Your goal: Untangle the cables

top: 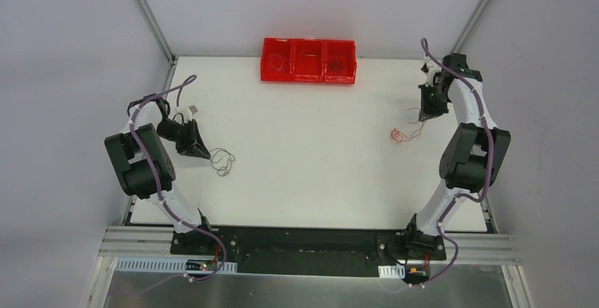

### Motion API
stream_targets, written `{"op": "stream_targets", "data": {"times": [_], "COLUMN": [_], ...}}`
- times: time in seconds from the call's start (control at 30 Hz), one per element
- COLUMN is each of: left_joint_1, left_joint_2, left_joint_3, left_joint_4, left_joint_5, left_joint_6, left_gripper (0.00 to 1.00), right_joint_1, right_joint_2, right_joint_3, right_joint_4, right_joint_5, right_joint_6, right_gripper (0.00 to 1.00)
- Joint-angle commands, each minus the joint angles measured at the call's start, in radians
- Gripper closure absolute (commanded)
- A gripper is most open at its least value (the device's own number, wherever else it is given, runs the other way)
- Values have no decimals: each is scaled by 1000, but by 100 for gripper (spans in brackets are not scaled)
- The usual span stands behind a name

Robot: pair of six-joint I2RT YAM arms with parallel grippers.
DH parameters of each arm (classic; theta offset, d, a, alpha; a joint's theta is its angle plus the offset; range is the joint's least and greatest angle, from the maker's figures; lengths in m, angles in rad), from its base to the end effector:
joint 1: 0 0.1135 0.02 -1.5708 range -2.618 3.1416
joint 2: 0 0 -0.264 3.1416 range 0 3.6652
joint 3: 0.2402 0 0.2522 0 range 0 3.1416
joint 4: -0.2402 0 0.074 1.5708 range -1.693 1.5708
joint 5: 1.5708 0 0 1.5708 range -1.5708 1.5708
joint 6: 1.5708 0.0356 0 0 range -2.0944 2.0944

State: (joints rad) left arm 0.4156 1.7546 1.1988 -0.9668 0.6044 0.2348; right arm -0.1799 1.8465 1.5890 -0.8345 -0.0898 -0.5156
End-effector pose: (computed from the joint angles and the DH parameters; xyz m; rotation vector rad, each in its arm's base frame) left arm 0.2945 0.1078 0.1916 -0.2313 2.7844 -0.8038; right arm 0.3887 -0.0674 0.2660 -0.4730 2.6173 -0.1089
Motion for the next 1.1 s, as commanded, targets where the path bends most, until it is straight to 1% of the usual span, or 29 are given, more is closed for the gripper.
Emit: {"op": "stream_targets", "data": {"times": [0.0,0.07,0.13,0.23,0.37,0.47,0.57,0.63,0.7,0.73,0.87,0.97,1.07], "left_joint_1": [-81,-140,-212,-315,-408,-482,-537,-581,-615,-635,-709,-745,-764], "left_joint_2": [-141,-222,-291,-349,-365,-340,-281,-226,-153,-115,72,241,375], "left_joint_3": [77,111,159,245,365,446,539,602,675,714,888,1047,1177], "left_joint_4": [-117,-120,-119,-106,-57,-12,37,95,161,191,286,365,515], "left_joint_5": [212,236,229,228,209,190,202,164,164,141,92,97,82], "left_joint_6": [54,39,17,-43,-125,-183,-230,-293,-322,-342,-387,-419,-444], "left_gripper": [100,100,100,100,100,100,100,100,100,100,100,100,100], "right_joint_1": [22,37,59,101,152,178,228,243,253,259,268,268,269], "right_joint_2": [-91,-123,-155,-209,-272,-320,-361,-389,-417,-429,-458,-476,-493], "right_joint_3": [79,90,94,84,46,-22,-72,-105,-142,-161,-220,-263,-301], "right_joint_4": [-117,-125,-133,-140,-124,-93,-90,-91,-83,-79,-99,-125,-136], "right_joint_5": [-259,-339,-412,-508,-551,-549,-532,-531,-533,-532,-501,-460,-462], "right_joint_6": [59,90,117,155,216,243,235,226,210,198,166,127,116], "right_gripper": [100,100,100,100,100,100,100,100,100,100,100,100,100]}}
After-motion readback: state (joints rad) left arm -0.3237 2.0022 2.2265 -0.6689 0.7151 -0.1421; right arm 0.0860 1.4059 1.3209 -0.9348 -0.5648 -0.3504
